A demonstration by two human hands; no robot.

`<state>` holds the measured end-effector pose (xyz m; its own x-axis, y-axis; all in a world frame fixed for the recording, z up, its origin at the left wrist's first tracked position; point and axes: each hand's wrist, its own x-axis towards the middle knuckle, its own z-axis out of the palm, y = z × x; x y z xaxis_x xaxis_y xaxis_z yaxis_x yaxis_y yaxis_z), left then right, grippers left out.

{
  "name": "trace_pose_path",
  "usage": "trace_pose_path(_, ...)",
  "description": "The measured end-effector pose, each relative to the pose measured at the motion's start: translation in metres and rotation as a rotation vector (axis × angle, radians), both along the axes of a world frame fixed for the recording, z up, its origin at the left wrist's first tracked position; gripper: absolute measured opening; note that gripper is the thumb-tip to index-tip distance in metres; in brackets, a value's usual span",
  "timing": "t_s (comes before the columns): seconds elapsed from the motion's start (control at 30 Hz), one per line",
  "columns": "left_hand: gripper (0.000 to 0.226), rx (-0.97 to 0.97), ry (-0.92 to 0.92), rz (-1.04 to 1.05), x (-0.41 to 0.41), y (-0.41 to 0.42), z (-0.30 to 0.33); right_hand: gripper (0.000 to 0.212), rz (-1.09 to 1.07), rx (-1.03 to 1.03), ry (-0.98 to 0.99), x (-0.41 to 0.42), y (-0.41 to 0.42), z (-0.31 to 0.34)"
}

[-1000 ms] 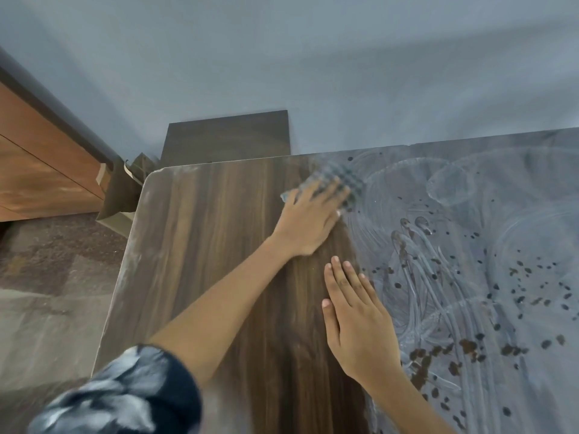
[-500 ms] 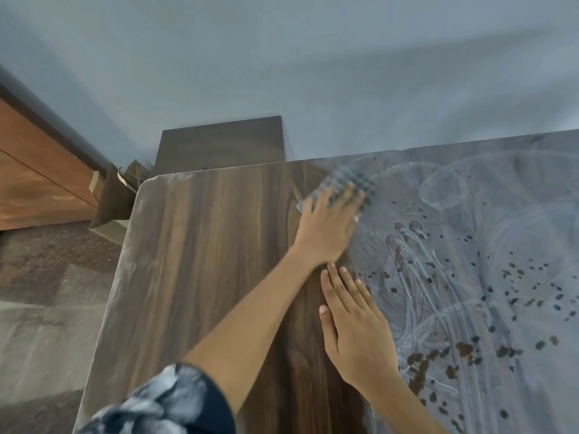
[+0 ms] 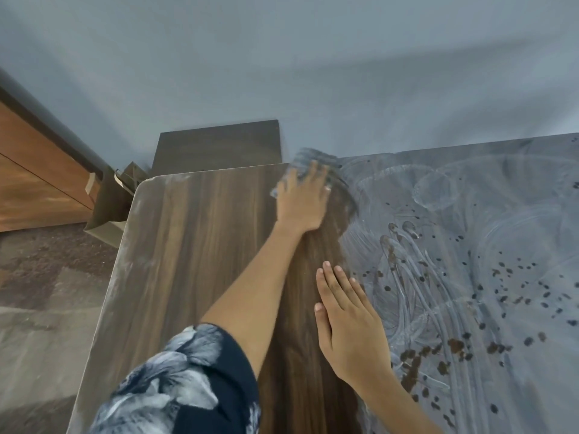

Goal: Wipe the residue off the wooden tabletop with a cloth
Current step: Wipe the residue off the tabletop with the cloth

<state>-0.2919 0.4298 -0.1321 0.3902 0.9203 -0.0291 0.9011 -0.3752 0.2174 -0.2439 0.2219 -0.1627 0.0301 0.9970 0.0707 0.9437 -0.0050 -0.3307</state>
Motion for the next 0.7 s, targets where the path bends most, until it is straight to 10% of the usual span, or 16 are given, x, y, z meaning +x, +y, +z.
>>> trace_pose_path(0.13,0.048,-0.024,0.062,-0.272,0.002,-0.033,0.005,0.048,0.001,0.011,0.015,0.0,0.001,0.0)
trace_pose_path(0.43,0.05,0.017,0.014,0.262,-0.019,0.006,-0.003,0.047,-0.016,0.044,0.046,0.0,0.001,-0.001)
trace_pose_path(0.7,0.048,0.046,0.146,-0.329,0.011,-0.017,0.006,0.038,-0.03,0.191,0.159,0.0,-0.002,-0.005)
